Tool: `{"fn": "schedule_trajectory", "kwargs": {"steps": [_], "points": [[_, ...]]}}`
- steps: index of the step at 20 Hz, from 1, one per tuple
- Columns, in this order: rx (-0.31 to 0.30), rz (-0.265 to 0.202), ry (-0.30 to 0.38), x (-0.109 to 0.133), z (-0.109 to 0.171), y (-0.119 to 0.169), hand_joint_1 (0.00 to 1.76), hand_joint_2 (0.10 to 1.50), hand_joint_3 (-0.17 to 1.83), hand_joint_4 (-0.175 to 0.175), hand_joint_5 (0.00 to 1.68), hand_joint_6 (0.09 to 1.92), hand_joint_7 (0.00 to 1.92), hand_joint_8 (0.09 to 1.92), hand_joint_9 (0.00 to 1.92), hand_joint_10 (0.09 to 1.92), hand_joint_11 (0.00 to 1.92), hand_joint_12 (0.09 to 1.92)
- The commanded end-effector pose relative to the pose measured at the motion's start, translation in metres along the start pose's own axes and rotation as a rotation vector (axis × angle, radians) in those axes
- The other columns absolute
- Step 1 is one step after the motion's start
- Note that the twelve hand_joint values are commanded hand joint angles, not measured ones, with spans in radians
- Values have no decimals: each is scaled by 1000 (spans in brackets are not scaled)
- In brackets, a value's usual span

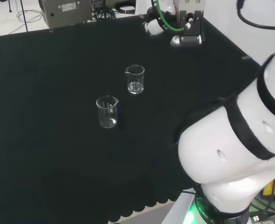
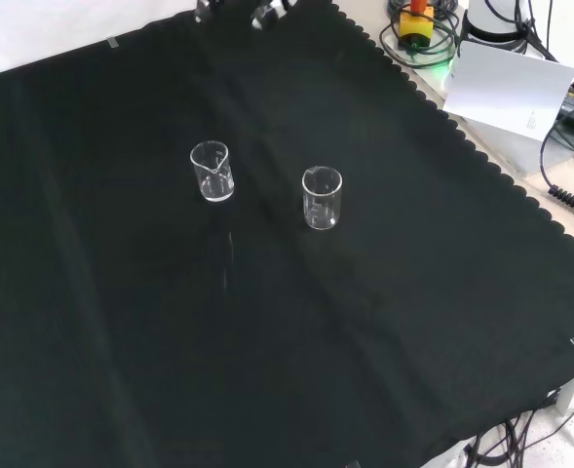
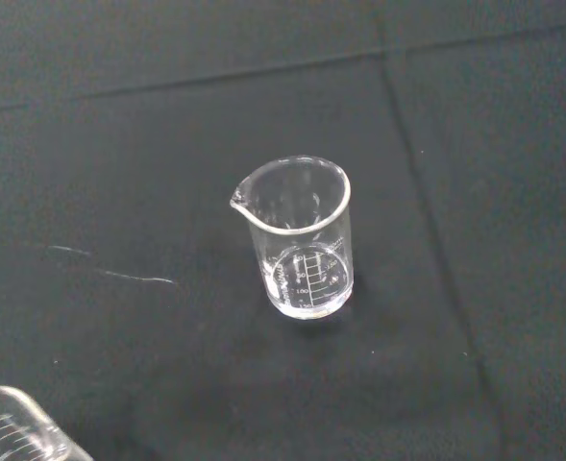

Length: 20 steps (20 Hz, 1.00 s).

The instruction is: Pick up the beaker on the right.

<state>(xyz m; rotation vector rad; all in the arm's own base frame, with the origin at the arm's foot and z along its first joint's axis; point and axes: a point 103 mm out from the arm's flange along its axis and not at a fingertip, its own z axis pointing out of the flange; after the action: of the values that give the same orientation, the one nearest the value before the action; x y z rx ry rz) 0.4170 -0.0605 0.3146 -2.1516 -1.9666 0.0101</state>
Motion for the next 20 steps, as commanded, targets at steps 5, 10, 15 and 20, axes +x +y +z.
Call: {"fn": "schedule_trajectory", "kwargs": {"steps": [5, 10, 15, 20], "points": [[-26, -97, 116, -34, 57, 101, 561, 975, 205, -66, 388, 87, 219, 752, 344, 757, 6, 1441], [-10, -124, 162, -33, 77, 118, 604, 943, 207, -66, 384, 87, 204, 748, 341, 759, 15, 1442], [8, -143, 181, -32, 94, 129, 637, 906, 206, -66, 383, 87, 200, 749, 347, 762, 24, 1442], [23, -161, 195, -32, 108, 135, 680, 839, 196, -67, 383, 87, 247, 764, 392, 768, 33, 1442]]}}
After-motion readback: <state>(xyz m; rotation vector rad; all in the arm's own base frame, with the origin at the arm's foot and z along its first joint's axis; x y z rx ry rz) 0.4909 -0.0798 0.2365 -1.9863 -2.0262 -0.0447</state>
